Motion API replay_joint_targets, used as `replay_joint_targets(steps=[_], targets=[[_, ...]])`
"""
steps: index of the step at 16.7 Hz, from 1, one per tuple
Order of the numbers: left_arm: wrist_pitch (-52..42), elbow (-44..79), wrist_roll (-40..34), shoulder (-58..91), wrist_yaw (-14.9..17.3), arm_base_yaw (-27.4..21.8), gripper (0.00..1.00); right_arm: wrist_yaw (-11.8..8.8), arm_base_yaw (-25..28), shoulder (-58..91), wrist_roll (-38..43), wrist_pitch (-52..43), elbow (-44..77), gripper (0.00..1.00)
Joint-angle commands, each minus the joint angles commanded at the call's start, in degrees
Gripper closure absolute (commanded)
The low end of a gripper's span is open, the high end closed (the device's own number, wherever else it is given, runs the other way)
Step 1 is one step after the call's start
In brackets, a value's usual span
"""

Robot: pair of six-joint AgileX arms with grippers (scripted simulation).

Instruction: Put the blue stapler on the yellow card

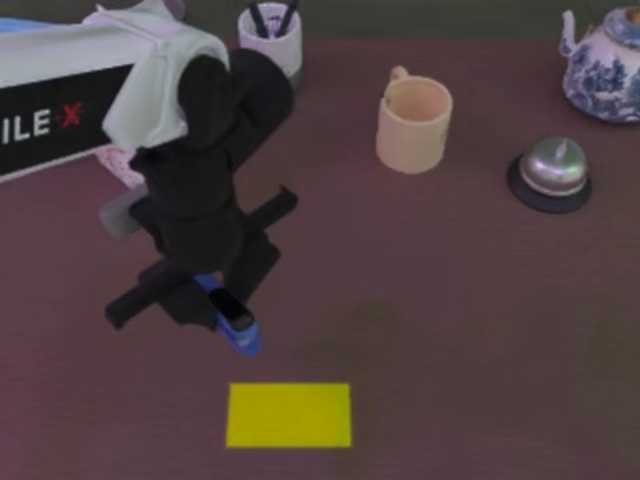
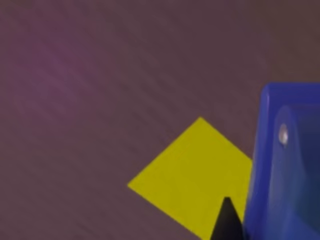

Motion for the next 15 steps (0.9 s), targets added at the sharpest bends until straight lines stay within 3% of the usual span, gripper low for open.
replay_joint_targets(steps=[4, 8, 11, 15], targets=[[1.4, -2.4, -27.1, -1.9, 1.4, -3.4, 1.0, 0.0, 0.0, 0.0, 0.0, 0.0, 0.0, 0.0], [3.3, -4.7, -46.6, -4.5, 2.4, -6.0, 1.0, 0.0, 0.0, 0.0, 0.0, 0.0, 0.0, 0.0], [4.6, -6.0, -54.7, -6.3, 2.8, -7.1, 1.0, 0.0, 0.0, 0.0, 0.0, 0.0, 0.0, 0.0], [5.2, -6.5, -57.5, -7.1, 2.9, -7.4, 1.0, 0.0, 0.0, 0.0, 0.0, 0.0, 0.0, 0.0]])
